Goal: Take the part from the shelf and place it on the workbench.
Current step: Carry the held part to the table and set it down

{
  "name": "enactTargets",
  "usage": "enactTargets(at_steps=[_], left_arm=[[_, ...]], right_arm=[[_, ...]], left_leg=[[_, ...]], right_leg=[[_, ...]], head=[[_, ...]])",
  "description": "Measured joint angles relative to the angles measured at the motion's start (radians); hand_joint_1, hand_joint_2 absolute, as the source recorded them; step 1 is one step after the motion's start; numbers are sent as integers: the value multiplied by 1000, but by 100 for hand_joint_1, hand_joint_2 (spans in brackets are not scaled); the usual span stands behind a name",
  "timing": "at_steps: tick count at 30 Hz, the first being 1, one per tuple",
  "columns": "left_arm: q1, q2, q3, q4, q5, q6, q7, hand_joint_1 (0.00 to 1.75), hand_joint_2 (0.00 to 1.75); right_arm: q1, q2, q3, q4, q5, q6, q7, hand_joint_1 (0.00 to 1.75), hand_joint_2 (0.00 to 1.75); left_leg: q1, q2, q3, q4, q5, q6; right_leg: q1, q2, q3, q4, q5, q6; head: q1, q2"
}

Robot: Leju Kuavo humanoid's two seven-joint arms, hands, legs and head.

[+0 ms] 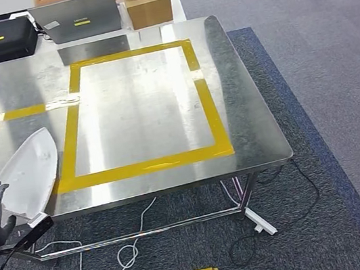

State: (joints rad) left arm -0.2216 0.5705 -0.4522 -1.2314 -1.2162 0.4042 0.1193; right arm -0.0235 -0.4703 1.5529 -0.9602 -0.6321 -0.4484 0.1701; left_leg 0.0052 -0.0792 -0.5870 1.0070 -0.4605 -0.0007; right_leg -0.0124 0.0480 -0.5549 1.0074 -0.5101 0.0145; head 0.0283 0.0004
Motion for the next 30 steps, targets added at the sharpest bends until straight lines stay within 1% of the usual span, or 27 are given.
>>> enactTargets(at_steps=[4,9,16,21,26,30], left_arm=[[-5,-3,-2,0,30,18,-17,0,0],[-13,-13,-1,-3,79,87,-43,0,0],[-38,-41,14,-31,191,136,-88,0,0],[-50,-61,25,-50,212,147,-99,0,0],[-50,-76,42,-72,290,197,-147,0,0],[-48,-90,74,-125,403,236,-202,0,0]], right_arm=[[-2,0,3,0,1,4,-3,0,0],[-3,0,6,0,4,7,-7,0,0],[-5,0,6,0,6,9,-15,0,0],[-5,0,7,0,6,8,-15,0,0],[-3,-1,7,0,6,5,-18,0,0],[1,-9,8,-7,6,-4,-19,0,0]], left_leg=[[0,0,0,0,0,0],[0,0,0,0,0,0],[0,0,0,0,0,0],[0,0,0,0,0,0],[0,0,0,0,0,0],[0,0,0,0,0,0]], right_leg=[[0,0,0,0,0,0],[0,0,0,0,0,0],[0,0,0,0,0,0],[0,0,0,0,0,0],[0,0,0,0,0,0],[0,0,0,0,0,0]], head=[[0,0],[0,0],[0,0],[0,0],[0,0],[0,0]])
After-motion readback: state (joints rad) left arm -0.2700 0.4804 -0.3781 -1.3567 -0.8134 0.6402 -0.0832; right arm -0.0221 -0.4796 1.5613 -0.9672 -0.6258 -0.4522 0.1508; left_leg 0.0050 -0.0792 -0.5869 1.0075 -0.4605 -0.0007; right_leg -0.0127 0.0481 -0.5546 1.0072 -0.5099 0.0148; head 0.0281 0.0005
